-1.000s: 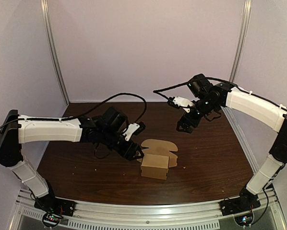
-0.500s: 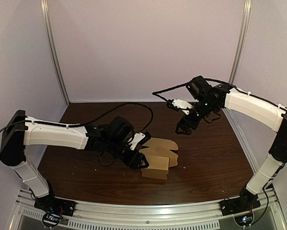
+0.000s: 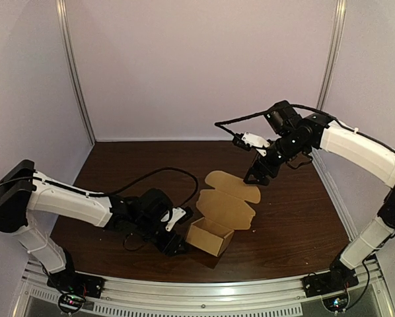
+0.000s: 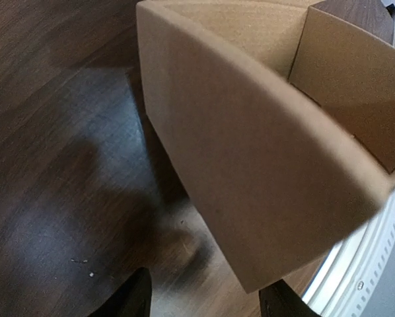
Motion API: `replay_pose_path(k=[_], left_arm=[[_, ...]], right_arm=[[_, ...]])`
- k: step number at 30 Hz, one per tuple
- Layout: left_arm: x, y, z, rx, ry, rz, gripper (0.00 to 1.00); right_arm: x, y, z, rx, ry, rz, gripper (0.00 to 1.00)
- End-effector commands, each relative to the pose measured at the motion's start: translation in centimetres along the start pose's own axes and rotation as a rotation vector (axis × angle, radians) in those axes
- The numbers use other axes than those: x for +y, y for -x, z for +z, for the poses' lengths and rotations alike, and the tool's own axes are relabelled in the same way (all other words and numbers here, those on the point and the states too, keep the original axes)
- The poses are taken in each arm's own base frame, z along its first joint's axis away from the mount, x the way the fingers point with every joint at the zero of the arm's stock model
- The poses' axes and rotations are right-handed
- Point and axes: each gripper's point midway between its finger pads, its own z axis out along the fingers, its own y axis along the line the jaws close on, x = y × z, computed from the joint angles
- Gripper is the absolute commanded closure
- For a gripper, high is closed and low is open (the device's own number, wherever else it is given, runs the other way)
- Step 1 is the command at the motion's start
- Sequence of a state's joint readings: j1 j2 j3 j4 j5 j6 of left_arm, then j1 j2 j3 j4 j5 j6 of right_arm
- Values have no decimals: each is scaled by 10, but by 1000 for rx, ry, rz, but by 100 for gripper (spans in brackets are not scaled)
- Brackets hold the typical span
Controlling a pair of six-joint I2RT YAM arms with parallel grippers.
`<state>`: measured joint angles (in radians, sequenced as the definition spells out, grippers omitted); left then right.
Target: Fold the paper box
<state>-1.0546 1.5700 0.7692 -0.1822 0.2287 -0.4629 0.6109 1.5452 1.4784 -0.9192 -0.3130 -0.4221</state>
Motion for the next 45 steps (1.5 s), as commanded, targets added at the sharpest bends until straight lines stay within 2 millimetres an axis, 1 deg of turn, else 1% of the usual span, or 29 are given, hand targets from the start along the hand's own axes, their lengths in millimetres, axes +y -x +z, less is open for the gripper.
replay_pose_path(k=[1,3,5,6,8,10,12,14,16,18,19,21,24,26,29,32,34,38,42,45], left_arm=[[2,14,7,-61,6,-7,42],[1,16,8,-69,5,-4,42],[2,17,10,-74,7,-2,42],[3,17,11,-71,11,-1,42],[4,15,12,-65,17,0,42],[6,15,8,-66,28,2,42],[5,21,-5,-88,48,15,42],[-2,37,-24,-142,57,42,42],[-10,62,-46,-229,77,67,41],[-17,86,-58,-284,97,75,41],[-21,96,-59,-289,99,75,40],[-20,114,-55,-292,146,60,38],[-24,133,-40,-287,157,29,38],[-25,138,-28,-264,152,19,38],[-23,132,-11,-211,151,13,38],[-21,119,1,-164,131,11,39],[-18,112,2,-154,132,13,40],[-15,98,0,-150,119,21,41],[-11,86,1,-138,110,22,41],[-9,82,1,-143,108,17,41]], right_arm=[[25,1,0,-7,133,34,12],[35,4,1,-12,184,45,12],[38,3,6,-3,202,58,12],[37,3,8,2,200,67,12],[25,4,11,10,151,95,13],[11,4,13,17,102,124,13],[0,-2,18,32,79,159,13],[-8,-9,24,41,62,188,14],[-16,-17,29,49,48,215,14],[-24,-24,33,65,33,232,15],[-30,-28,35,74,24,244,15],[-39,-33,35,71,30,282,15],[-52,-39,32,50,70,361,15],[-55,-42,31,47,87,384,16],[-49,-49,33,66,123,379,16],[-46,-56,39,83,137,370,16],[-45,-59,43,93,152,367,16],[-43,-57,52,105,209,373,16],[-49,-56,64,140,237,376,15],[-56,-53,71,155,241,370,15]])
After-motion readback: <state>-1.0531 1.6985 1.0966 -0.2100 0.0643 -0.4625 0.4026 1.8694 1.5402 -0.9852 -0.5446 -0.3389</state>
